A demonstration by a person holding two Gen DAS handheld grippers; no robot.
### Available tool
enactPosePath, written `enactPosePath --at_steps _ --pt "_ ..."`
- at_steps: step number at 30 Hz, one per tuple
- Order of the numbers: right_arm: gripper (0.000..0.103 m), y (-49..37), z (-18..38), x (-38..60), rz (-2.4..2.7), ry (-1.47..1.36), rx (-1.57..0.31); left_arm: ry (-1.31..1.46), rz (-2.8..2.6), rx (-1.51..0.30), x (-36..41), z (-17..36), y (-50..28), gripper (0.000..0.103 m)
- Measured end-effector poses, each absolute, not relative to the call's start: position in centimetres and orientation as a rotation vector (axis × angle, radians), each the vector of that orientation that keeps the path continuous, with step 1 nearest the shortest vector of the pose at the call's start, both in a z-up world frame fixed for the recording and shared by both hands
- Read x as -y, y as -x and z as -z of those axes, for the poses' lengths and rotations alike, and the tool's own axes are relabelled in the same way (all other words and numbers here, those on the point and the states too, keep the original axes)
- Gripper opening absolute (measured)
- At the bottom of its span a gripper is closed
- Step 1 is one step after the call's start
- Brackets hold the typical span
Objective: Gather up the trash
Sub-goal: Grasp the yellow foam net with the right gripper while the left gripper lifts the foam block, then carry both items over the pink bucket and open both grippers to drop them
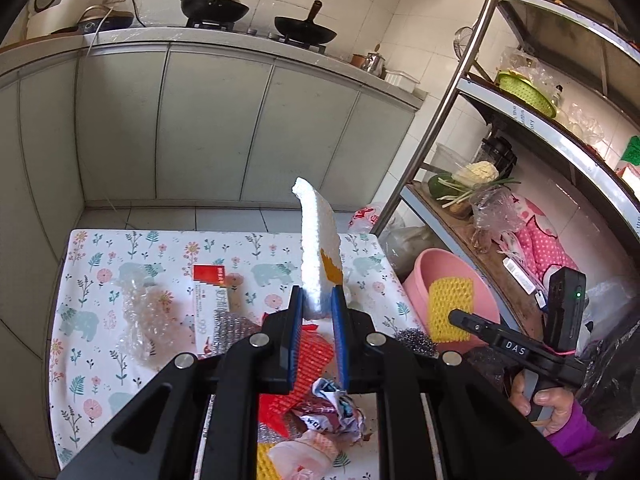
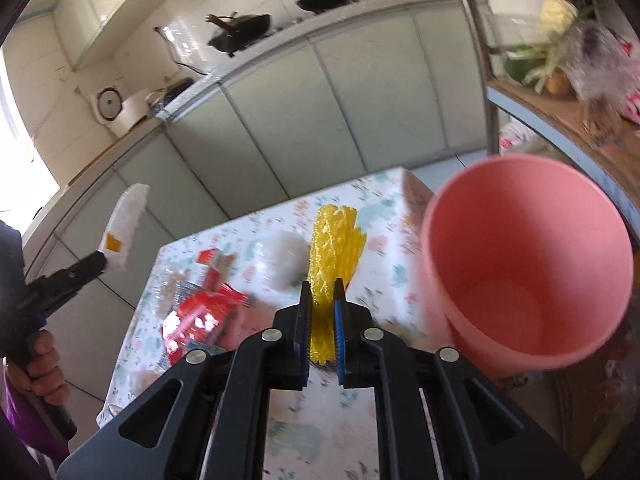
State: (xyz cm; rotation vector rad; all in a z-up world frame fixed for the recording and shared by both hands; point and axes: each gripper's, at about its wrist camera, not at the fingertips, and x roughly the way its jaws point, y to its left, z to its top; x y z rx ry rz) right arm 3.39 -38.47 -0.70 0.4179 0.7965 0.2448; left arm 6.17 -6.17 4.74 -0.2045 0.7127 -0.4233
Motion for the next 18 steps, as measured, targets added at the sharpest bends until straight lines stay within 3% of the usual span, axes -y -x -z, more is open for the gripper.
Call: enactPosePath --at_steps 18 --pt "0.01 -1.7 2.5 44.0 -0.128 -0.493 -0.763 0.081 0.748 -0.785 24.1 -1.7 -8.6 0.013"
